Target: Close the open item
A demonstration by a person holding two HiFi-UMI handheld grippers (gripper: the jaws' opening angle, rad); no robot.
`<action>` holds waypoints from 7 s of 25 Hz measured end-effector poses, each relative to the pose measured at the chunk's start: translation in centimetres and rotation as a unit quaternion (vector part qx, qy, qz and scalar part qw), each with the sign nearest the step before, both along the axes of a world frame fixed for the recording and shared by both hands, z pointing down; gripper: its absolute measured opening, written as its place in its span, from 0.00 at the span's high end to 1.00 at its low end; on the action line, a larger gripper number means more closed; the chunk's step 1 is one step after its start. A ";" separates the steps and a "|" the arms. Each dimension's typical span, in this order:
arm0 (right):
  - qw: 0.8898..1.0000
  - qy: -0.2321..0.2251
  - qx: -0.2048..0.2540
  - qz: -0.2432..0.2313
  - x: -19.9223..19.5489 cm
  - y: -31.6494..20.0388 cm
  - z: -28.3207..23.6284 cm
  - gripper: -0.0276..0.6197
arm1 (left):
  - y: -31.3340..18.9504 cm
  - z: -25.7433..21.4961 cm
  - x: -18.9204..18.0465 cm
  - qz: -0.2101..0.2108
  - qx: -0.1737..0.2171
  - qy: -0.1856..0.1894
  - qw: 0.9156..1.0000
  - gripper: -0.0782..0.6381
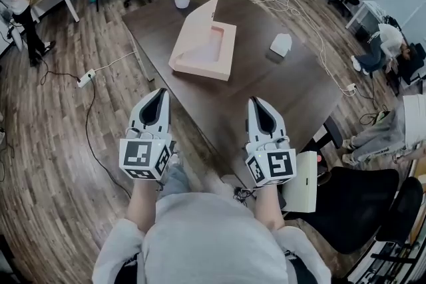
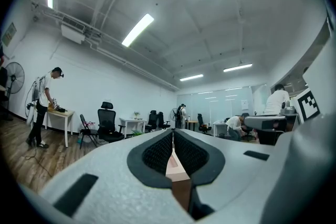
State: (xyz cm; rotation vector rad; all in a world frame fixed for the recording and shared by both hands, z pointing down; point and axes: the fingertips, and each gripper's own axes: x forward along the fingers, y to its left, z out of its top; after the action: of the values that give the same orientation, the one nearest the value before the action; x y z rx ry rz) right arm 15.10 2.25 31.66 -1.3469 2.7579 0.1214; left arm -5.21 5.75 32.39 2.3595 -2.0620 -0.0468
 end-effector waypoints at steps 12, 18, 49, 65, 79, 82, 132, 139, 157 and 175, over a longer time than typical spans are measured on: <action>0.999 -0.015 0.003 0.034 -6.0 -9.5 -0.9 0.94 | -10.8 -0.5 -6.2 0.039 -0.001 -0.006 0.999 0.87; 0.999 -0.015 0.000 0.050 -9.0 -13.2 -0.8 0.94 | -15.0 -0.2 -9.0 0.061 -0.008 -0.010 0.998 0.87; 0.993 0.004 -0.021 0.115 -10.5 -19.7 0.4 0.94 | -24.2 3.7 -10.4 0.132 -0.045 -0.018 0.990 0.87; 0.992 0.004 -0.047 0.115 -8.0 -23.9 2.5 0.94 | -27.1 13.4 -2.7 0.212 -0.121 -0.165 0.956 0.72; 0.990 0.005 -0.076 0.120 -6.4 -26.0 4.7 0.94 | -28.0 21.6 1.6 0.247 -0.165 -0.322 0.899 0.63; 0.989 0.004 -0.079 0.122 -6.2 -26.1 5.0 0.94 | -28.2 22.6 1.7 0.238 -0.164 -0.351 0.891 0.63; 0.988 -0.009 -0.091 0.125 -4.7 -26.5 6.3 0.94 | -29.3 27.7 5.3 0.365 -0.301 -0.569 0.672 0.81; 0.987 -0.006 -0.090 0.131 -4.0 -25.7 6.0 0.94 | -28.9 26.9 5.1 0.411 -0.300 -0.477 0.717 0.73; 0.987 -0.007 -0.089 0.135 -3.1 -25.2 5.9 0.94 | -30.4 27.8 4.4 0.331 -0.416 -0.305 0.790 0.87; 0.990 0.007 -0.078 0.119 -4.6 -23.0 4.8 0.94 | -30.2 21.4 2.5 0.277 -0.306 -0.135 0.901 0.88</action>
State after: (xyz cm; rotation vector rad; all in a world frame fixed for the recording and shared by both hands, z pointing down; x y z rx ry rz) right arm 10.45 -20.71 36.44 -1.7168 2.6545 -0.0745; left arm -2.75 -24.48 53.79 2.4755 -1.1182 0.8341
